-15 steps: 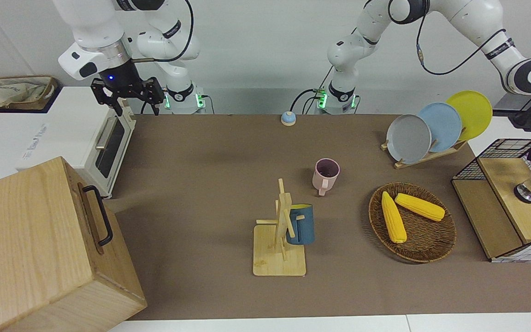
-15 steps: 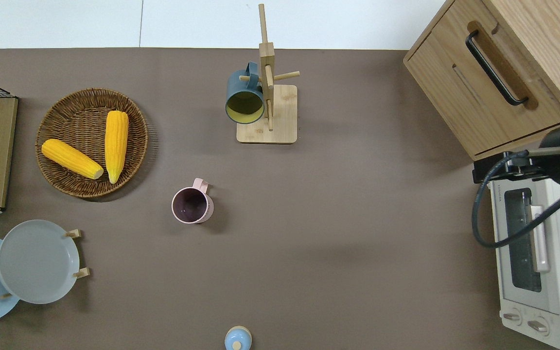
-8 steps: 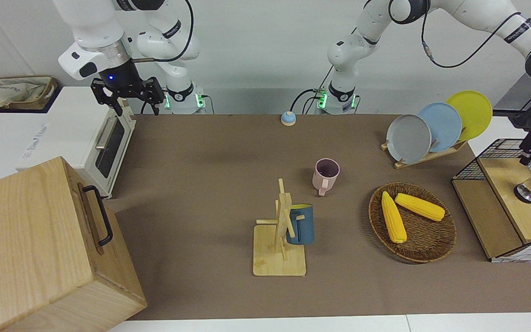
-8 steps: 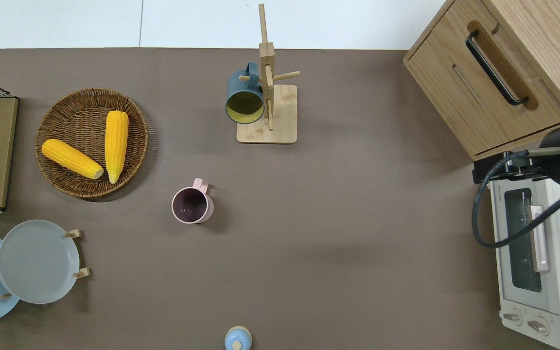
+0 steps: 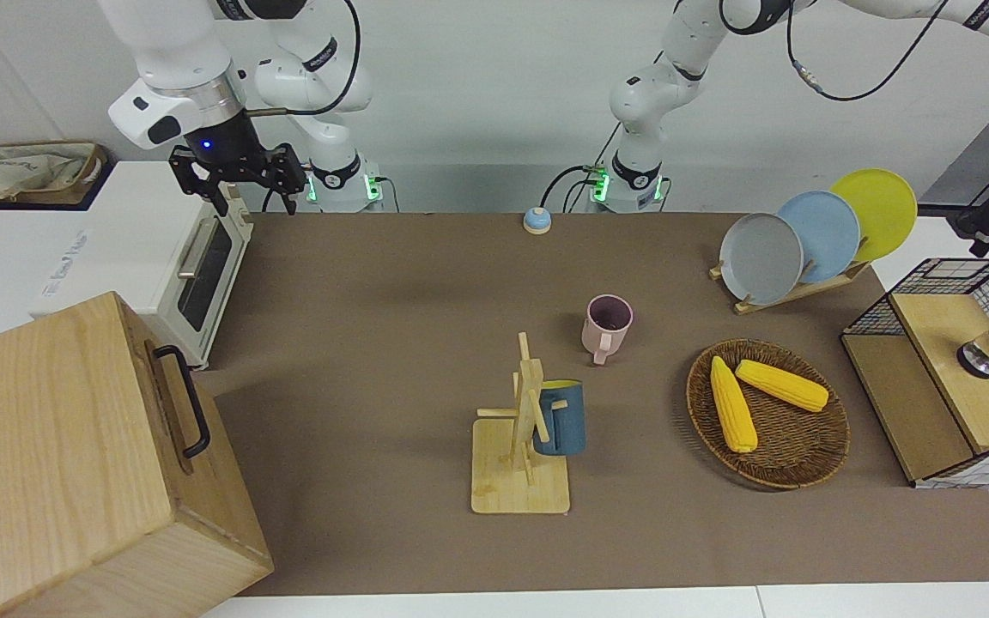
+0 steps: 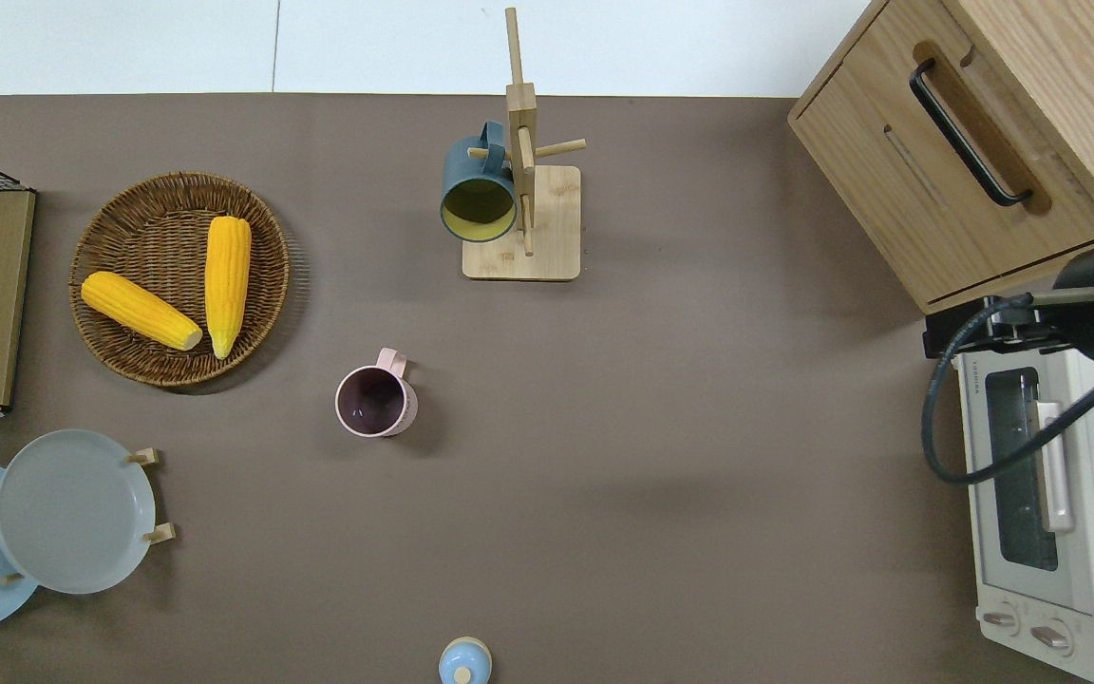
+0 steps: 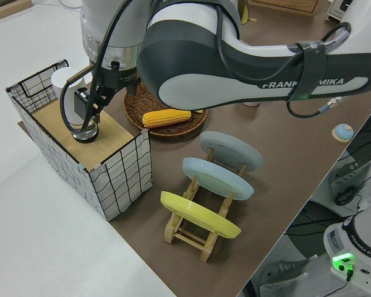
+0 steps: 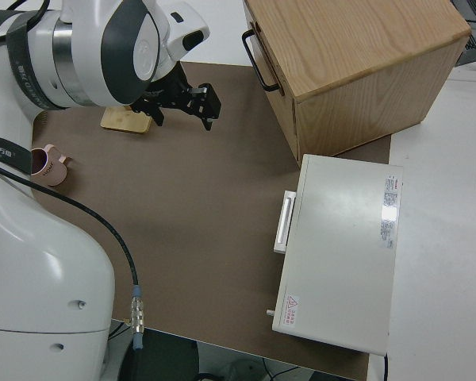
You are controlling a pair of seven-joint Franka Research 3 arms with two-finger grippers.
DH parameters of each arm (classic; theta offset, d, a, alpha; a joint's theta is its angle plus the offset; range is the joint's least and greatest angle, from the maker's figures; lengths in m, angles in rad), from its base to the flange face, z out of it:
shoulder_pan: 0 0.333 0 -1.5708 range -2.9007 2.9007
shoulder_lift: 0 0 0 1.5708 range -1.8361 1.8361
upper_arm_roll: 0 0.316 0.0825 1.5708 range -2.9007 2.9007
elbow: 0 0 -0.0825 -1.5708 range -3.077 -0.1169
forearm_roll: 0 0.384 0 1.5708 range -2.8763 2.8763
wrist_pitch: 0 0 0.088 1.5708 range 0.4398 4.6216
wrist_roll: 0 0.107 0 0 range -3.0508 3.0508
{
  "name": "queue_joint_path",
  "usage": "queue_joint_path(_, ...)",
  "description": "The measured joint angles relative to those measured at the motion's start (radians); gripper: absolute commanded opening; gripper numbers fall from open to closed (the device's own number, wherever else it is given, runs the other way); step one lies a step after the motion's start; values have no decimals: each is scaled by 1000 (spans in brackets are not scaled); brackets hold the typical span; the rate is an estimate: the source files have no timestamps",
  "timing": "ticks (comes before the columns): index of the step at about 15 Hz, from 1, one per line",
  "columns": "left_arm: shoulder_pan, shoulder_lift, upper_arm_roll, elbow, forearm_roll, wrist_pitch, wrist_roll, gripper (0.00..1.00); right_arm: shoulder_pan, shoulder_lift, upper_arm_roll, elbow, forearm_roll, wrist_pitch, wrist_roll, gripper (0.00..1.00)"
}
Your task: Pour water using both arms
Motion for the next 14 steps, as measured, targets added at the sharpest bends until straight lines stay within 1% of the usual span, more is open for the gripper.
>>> queue_joint_path(2, -2, -30, -12, 0, 49, -36, -54, 1000, 0, 0, 0, 0, 0, 0, 0, 990)
queue_joint_path(4, -20, -47, -20, 0, 88, -53, -103, 1000, 0, 0, 0, 0, 0, 0, 0, 990)
queue_joint_path(9, -108, -56, -26, -1, 112, -117, -283, 1000, 0, 0, 0, 0, 0, 0, 0, 990)
queue_joint_path(12, -142, -61, -26, -1, 114, -131, -306, 1000, 0, 0, 0, 0, 0, 0, 0, 990)
queue_joint_path(14, -180, -66, -19, -1, 114, -151, -306, 1000, 0, 0, 0, 0, 0, 0, 0, 990)
